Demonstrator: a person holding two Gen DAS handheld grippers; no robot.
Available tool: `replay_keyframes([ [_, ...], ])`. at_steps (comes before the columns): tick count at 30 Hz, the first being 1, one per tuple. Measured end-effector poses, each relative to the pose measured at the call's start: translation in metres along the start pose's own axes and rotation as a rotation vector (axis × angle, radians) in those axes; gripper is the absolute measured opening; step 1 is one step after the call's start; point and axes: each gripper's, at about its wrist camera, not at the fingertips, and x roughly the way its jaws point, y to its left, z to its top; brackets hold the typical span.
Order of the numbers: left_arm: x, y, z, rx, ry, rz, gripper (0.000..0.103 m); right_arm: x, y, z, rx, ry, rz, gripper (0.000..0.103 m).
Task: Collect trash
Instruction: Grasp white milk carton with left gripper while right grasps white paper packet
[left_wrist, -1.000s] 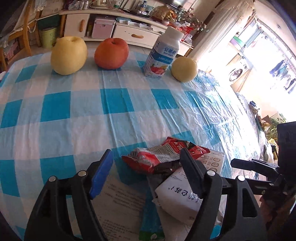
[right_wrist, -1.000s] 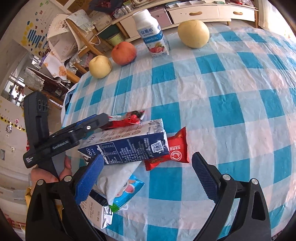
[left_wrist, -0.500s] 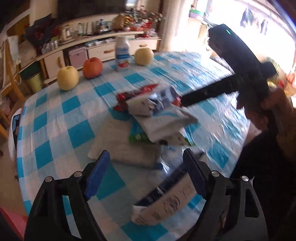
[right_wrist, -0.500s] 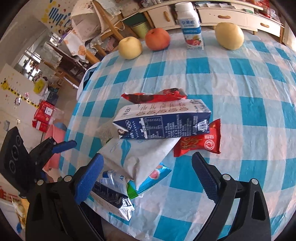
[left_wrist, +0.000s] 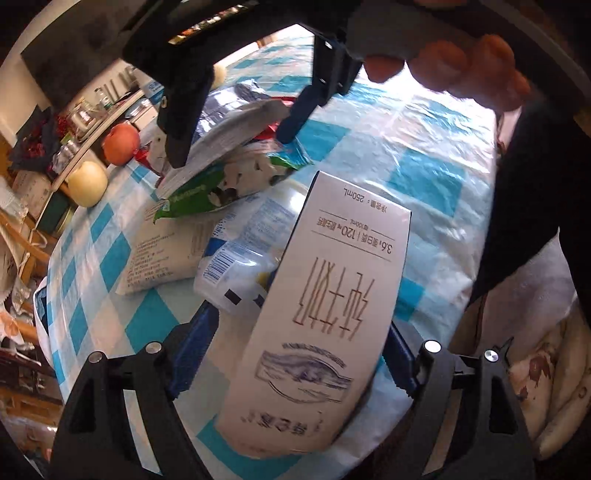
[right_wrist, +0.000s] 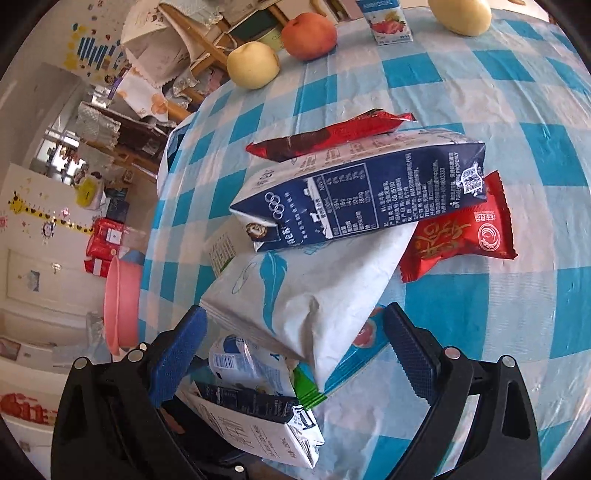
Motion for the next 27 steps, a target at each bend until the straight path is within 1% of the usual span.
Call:
replay_keyframes([
  [2, 0.001, 0.002, 0.001, -0.036, -0.012, 0.001, 0.083, -0.002, -0.006, 0.002, 0.038, -0.029, 0.031, 0.095],
  [4, 0.003, 0.000, 0.001, -0.080, -0.033, 0.007, 0.079, -0.004, -0.012, 0.004, 0.075, -0.062, 0.064, 0.094],
  [5, 0.002, 0.000, 0.001, -0.106, -0.042, 0.009, 0.073, -0.006, -0.014, 0.005, 0.088, -0.074, 0.071, 0.086],
  [6, 0.002, -0.001, 0.000, -0.129, -0.046, 0.010, 0.069, -0.006, -0.015, 0.007, 0.092, -0.084, 0.060, 0.080],
  [7, 0.002, 0.001, 0.000, -0.160, -0.052, 0.011, 0.068, -0.008, -0.015, 0.008, 0.089, -0.093, 0.044, 0.068],
  [8, 0.002, 0.002, -0.001, -0.187, -0.058, 0.005, 0.067, -0.008, -0.016, 0.008, 0.088, -0.097, 0.044, 0.064],
  [9, 0.000, 0.005, -0.002, -0.218, -0.068, -0.005, 0.066, -0.009, -0.017, 0.009, 0.090, -0.098, 0.050, 0.062],
  [11, -0.002, 0.007, -0.001, -0.265, -0.085, -0.008, 0.062, -0.010, -0.017, 0.009, 0.091, -0.110, 0.054, 0.050],
  [12, -0.003, 0.009, 0.000, -0.292, -0.094, -0.010, 0.062, -0.011, -0.018, 0.009, 0.094, -0.117, 0.060, 0.048],
  [13, -0.007, 0.013, -0.001, -0.331, -0.106, -0.016, 0.062, -0.013, -0.019, 0.010, 0.097, -0.127, 0.071, 0.043],
  [14, -0.010, 0.015, -0.002, -0.360, -0.117, -0.021, 0.061, -0.013, -0.019, 0.010, 0.096, -0.137, 0.079, 0.036],
  [15, -0.013, 0.018, -0.003, -0.386, -0.127, -0.027, 0.058, -0.015, -0.019, 0.010, 0.093, -0.146, 0.091, 0.034],
  [18, -0.023, 0.030, -0.008, -0.479, -0.161, -0.037, 0.058, -0.017, -0.013, 0.012, 0.071, -0.176, 0.098, 0.029],
  [21, -0.034, 0.041, -0.018, -0.571, -0.198, -0.065, 0.058, -0.023, -0.004, 0.011, 0.038, -0.204, 0.109, 0.025],
  [23, -0.040, 0.047, -0.025, -0.629, -0.217, -0.079, 0.058, -0.025, 0.001, 0.009, 0.024, -0.214, 0.125, 0.019],
  [26, -0.046, 0.055, -0.036, -0.713, -0.250, -0.113, 0.058, -0.030, 0.011, 0.006, -0.016, -0.235, 0.132, 0.016],
  [27, -0.048, 0.057, -0.040, -0.736, -0.258, -0.109, 0.058, -0.032, 0.015, 0.005, -0.032, -0.242, 0.125, 0.015],
])
